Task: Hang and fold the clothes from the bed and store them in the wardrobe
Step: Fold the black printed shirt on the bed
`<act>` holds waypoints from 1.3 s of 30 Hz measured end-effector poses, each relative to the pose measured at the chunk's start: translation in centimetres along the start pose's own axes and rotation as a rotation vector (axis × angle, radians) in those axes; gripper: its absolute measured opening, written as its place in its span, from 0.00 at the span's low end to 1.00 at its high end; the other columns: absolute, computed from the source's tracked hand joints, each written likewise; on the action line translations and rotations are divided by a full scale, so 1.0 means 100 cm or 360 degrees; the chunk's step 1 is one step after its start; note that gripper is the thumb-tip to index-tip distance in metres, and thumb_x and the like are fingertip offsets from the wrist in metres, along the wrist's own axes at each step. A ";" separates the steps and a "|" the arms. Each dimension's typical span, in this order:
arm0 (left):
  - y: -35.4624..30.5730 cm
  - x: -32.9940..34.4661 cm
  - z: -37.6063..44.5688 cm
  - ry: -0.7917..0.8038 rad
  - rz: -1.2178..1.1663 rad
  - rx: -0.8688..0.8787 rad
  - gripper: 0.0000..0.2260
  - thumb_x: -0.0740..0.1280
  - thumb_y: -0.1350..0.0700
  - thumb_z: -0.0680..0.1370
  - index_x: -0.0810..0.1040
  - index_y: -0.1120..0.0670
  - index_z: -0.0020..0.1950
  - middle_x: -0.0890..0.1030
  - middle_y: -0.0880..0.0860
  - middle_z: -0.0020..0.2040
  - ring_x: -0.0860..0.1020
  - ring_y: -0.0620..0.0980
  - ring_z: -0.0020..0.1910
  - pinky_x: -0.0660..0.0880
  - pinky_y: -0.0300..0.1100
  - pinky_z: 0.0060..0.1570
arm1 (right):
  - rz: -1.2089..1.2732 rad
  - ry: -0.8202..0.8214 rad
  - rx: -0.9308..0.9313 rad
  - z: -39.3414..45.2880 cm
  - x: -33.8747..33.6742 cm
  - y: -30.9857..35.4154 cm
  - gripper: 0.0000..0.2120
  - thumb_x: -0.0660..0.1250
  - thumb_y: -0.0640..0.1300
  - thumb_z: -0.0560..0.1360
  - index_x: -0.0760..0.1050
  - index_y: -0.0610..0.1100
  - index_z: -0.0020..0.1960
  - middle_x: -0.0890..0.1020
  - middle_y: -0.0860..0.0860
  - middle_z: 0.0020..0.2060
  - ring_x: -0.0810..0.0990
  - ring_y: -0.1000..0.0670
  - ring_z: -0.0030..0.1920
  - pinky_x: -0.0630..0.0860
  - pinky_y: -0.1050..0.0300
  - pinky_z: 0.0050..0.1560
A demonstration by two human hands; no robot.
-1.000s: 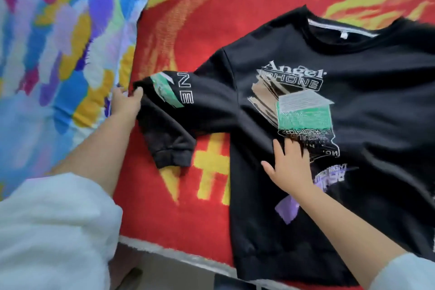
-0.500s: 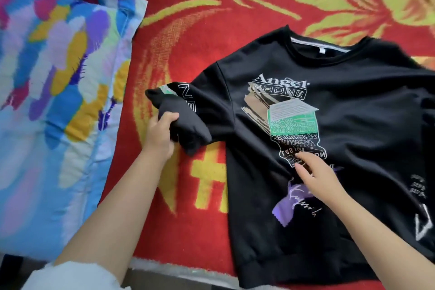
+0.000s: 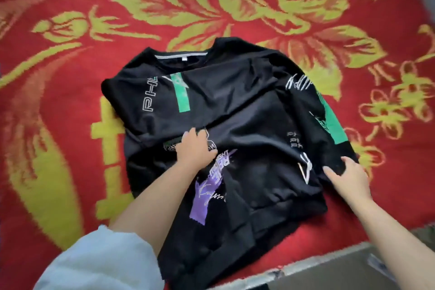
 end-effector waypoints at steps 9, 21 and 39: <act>-0.005 0.057 -0.001 0.0002 0.0528 -0.0232 0.24 0.62 0.55 0.77 0.60 0.55 0.71 0.53 0.56 0.74 0.53 0.55 0.73 0.62 0.52 0.65 | 0.0880 -0.0022 0.0748 0.059 0.029 -0.092 0.32 0.70 0.34 0.69 0.63 0.43 0.70 0.72 0.40 0.59 0.74 0.42 0.55 0.72 0.57 0.52; -0.020 0.006 -0.030 -0.0137 0.0252 -0.0369 0.18 0.61 0.56 0.77 0.68 0.58 0.65 0.64 0.58 0.69 0.61 0.56 0.69 0.66 0.51 0.61 | 0.1540 -0.0570 -0.0217 0.073 -0.152 0.140 0.29 0.58 0.31 0.71 0.62 0.45 0.70 0.70 0.48 0.64 0.70 0.52 0.62 0.64 0.77 0.48; 0.096 -0.031 -0.010 -0.0688 -0.0654 -0.0530 0.16 0.60 0.53 0.79 0.71 0.61 0.63 0.78 0.59 0.56 0.73 0.59 0.59 0.68 0.47 0.53 | -0.0348 0.0271 -0.1085 0.009 0.047 0.148 0.19 0.66 0.35 0.73 0.72 0.35 0.63 0.76 0.39 0.59 0.72 0.40 0.61 0.64 0.53 0.62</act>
Point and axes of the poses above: each hand's wrist, its own z-axis towards the middle knuckle, its own x-axis out of the palm, y = z × x, the point moved 2 cm from there along z, towards the middle knuckle
